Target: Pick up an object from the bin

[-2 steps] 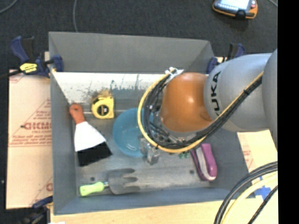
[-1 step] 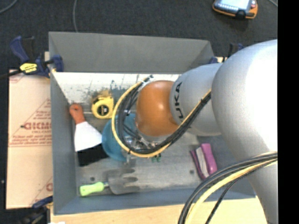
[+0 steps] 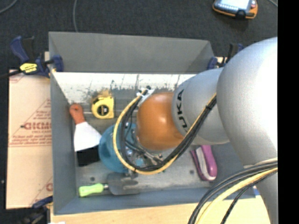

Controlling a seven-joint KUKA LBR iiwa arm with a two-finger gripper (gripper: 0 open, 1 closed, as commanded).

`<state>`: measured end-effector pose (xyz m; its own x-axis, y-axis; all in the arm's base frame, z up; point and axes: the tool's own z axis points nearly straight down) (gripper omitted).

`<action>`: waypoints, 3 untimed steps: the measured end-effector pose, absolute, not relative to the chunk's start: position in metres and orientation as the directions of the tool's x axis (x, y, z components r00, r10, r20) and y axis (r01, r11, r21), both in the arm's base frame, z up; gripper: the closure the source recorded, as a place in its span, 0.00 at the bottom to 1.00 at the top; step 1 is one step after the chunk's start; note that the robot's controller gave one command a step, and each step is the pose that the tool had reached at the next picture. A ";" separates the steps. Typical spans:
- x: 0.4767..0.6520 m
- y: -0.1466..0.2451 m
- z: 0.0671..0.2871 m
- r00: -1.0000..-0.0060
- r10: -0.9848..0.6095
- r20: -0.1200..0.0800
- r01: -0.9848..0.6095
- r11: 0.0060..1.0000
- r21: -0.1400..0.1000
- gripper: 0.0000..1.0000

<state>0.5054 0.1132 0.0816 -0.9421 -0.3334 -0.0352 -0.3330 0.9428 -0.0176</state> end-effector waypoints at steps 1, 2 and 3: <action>0.517 0.117 0.095 -0.955 -0.296 -0.026 -0.295 0.955 -0.014 1.00; 0.520 0.115 0.106 -0.951 -0.307 -0.043 -0.307 0.952 -0.017 1.00; 0.517 0.098 0.190 -0.837 -0.545 -0.043 -0.544 0.838 -0.029 1.00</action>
Offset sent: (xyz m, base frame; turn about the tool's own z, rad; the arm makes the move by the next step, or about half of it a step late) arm -0.0248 -0.0100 0.0035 -0.3289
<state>0.5170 0.0977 0.1904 -0.8372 -0.5451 -0.0434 -0.5443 0.8384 -0.0293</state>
